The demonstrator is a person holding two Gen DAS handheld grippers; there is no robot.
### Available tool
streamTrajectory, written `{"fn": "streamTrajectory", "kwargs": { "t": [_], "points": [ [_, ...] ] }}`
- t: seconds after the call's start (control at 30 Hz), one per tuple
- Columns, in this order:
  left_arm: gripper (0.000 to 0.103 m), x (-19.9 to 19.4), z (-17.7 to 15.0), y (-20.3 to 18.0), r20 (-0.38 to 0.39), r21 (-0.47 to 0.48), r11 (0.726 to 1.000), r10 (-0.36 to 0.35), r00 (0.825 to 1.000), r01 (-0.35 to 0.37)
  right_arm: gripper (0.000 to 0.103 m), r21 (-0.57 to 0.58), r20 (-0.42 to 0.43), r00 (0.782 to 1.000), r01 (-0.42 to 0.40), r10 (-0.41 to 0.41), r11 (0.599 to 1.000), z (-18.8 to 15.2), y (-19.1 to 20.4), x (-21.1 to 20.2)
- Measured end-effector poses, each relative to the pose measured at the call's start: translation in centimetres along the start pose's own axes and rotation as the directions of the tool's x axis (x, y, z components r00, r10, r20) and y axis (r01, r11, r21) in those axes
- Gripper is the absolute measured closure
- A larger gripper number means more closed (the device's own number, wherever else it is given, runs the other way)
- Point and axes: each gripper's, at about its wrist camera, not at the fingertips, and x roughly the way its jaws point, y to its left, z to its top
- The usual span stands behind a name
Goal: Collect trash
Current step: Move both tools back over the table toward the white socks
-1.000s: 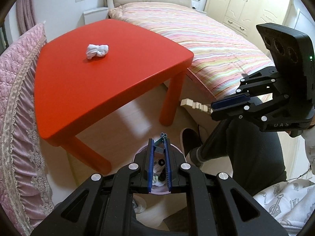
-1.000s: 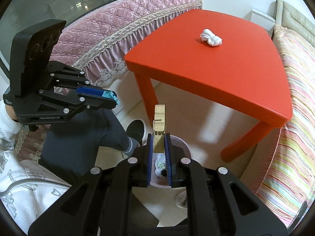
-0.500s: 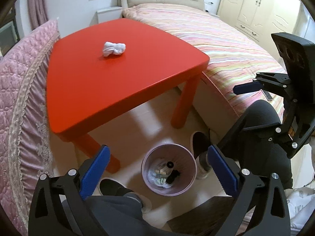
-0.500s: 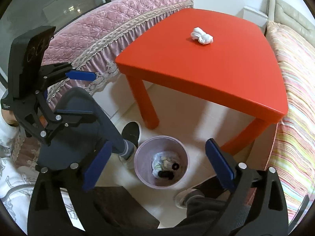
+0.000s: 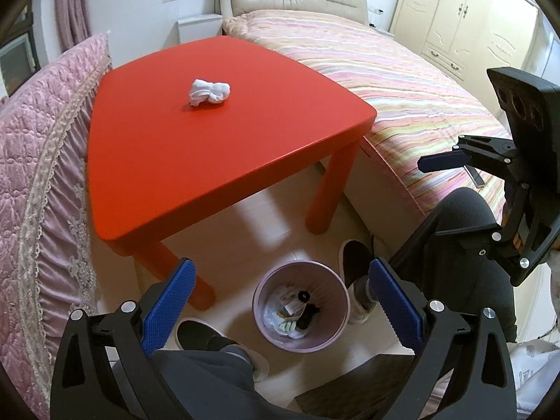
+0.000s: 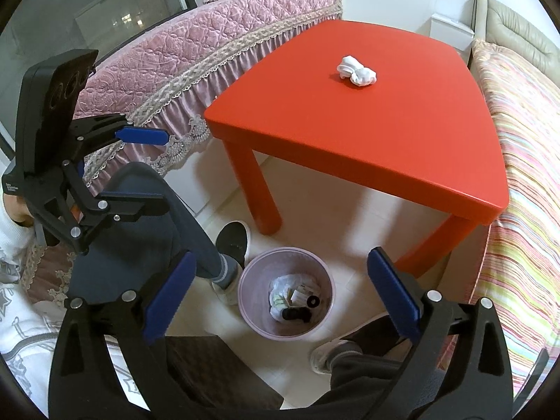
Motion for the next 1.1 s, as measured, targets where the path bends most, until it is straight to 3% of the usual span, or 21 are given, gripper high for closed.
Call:
{"fn": "streamTrajectory", "kwargs": {
  "t": [0.57, 1.1],
  "points": [
    [0.008, -0.5, 1.8, 2.1, 0.039, -0.021, 1.000, 0.013, 0.999, -0.013, 0.006, -0.017, 0.024, 1.000, 0.018, -0.017, 1.000, 2.9, -0.9, -0.3],
    [0.008, 1.7, 8.4, 8.3, 0.049, -0.047, 0.997, 0.067, 0.997, -0.064, 0.006, -0.089, 0.055, 0.996, 0.069, -0.064, 0.994, 12.7, -5.7, 1.4]
  ]
}}
